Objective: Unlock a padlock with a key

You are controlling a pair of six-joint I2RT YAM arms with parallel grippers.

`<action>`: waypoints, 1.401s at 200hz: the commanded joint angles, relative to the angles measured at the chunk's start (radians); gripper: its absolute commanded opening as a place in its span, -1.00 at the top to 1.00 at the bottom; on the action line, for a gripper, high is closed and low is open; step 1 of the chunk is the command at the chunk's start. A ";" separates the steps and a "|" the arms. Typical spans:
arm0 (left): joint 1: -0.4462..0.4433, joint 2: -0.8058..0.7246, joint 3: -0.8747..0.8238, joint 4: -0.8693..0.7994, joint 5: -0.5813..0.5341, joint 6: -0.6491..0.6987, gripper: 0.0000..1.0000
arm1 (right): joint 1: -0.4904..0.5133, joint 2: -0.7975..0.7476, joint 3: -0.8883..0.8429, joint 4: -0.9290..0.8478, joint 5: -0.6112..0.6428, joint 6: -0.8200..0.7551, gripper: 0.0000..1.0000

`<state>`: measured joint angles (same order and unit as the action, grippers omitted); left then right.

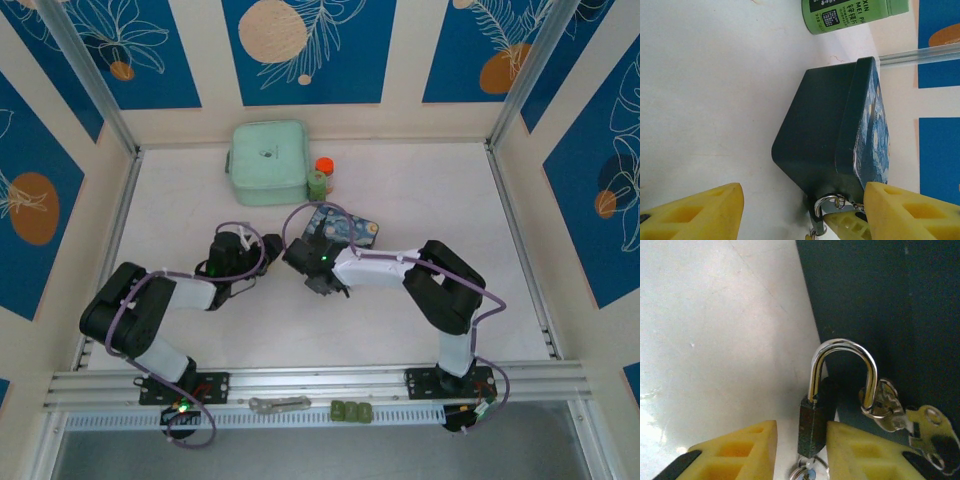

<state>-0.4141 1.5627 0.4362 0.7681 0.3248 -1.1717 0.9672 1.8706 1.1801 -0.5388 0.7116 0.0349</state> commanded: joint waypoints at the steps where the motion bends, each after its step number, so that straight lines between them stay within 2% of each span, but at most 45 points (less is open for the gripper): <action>1: 0.009 0.019 0.002 0.025 0.021 0.003 -0.28 | -0.011 0.010 -0.024 0.043 0.007 -0.037 0.50; 33: 0.008 0.030 0.017 0.037 0.032 0.000 -0.28 | -0.026 -0.002 -0.043 0.070 0.015 -0.074 0.55; 58: 0.008 0.026 0.016 0.042 0.030 -0.001 -0.28 | -0.026 0.004 -0.051 0.076 0.024 -0.089 0.34; 80: 0.009 0.022 0.006 0.048 0.029 -0.003 -0.28 | -0.025 0.012 -0.060 0.088 0.030 -0.093 0.33; 125: 0.009 0.039 0.000 0.077 0.031 -0.006 -0.28 | -0.026 0.008 -0.071 0.128 0.028 -0.123 0.74; 137: 0.009 0.056 0.013 0.094 0.036 -0.002 -0.28 | -0.034 -0.013 -0.077 0.139 -0.018 -0.130 0.80; 165: 0.009 0.115 0.072 0.153 0.041 0.018 -0.28 | -0.090 -0.077 -0.104 0.148 -0.245 -0.148 0.93; 181: 0.009 0.151 0.112 0.176 0.026 0.027 -0.29 | -0.117 -0.089 -0.114 0.146 -0.334 -0.174 1.00; 210: 0.009 0.228 0.183 0.227 0.007 0.025 -0.29 | -0.132 -0.096 -0.124 0.165 -0.388 -0.226 1.00; 239: 0.009 0.311 0.246 0.277 0.035 0.000 -0.28 | -0.162 -0.099 -0.107 0.170 -0.460 -0.231 1.00; 280: -0.002 0.344 0.258 0.310 0.061 -0.011 -0.23 | -0.200 -0.087 -0.074 0.156 -0.524 -0.212 1.00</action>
<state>-0.4145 1.8900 0.6746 1.0164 0.3511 -1.1770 0.7822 1.7874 1.0805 -0.3592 0.2905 -0.1768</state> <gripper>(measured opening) 0.625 0.097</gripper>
